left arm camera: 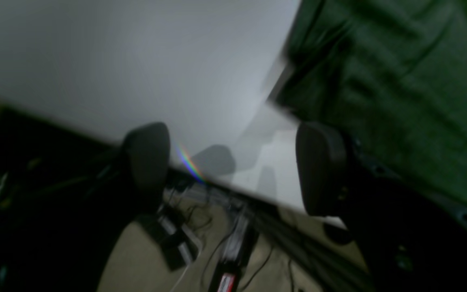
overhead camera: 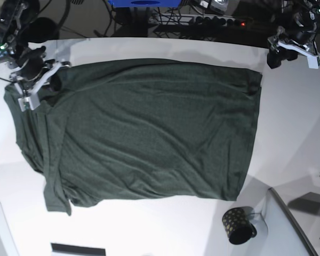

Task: Layout the t-shirt on the table in an organized manner, then fold the t-shirt properly
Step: 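Lower the left gripper onto the shirt's corner and grasp it, then pull the corner held by the left gripper away from the shirt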

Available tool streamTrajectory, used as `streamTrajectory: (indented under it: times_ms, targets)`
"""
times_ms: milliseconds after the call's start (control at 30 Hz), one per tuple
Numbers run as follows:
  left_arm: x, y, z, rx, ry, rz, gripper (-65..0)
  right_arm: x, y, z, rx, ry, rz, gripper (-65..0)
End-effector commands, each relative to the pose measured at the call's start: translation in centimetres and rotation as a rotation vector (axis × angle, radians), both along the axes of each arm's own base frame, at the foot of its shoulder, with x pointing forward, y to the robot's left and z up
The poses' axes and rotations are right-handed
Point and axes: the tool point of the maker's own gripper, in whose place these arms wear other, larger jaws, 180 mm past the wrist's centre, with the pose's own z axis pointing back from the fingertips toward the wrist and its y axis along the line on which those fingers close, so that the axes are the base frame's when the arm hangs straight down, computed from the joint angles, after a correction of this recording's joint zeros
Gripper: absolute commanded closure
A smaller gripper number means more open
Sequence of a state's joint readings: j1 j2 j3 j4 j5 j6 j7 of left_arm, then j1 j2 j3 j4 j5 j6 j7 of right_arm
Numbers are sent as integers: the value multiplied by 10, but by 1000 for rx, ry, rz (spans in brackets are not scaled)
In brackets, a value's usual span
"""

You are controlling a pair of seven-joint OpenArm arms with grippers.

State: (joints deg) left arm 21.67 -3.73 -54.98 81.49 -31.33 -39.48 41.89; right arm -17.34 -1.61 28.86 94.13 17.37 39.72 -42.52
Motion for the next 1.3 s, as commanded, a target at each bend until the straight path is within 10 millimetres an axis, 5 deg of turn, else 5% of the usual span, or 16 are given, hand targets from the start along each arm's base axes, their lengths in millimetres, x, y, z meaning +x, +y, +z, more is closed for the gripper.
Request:
streamTrajectory:
  times_ms: [0, 567, 800, 1267]
  targets:
    - [10, 5, 6, 7, -31, -3, -471, 6, -1, 7, 6, -37, -2, -2]
    - [52, -20, -28, -55, 8, -14, -462, 5, -2, -4, 23, -9, -10, -2]
    - [61, -46, -34, -75, 21, -98, -262, 7, -2, -3, 23, -15, -12, -3]
    - [47, -43, -37, -71, 48, -95, -94, 13, -3, 0, 24, -28, -15, -5]
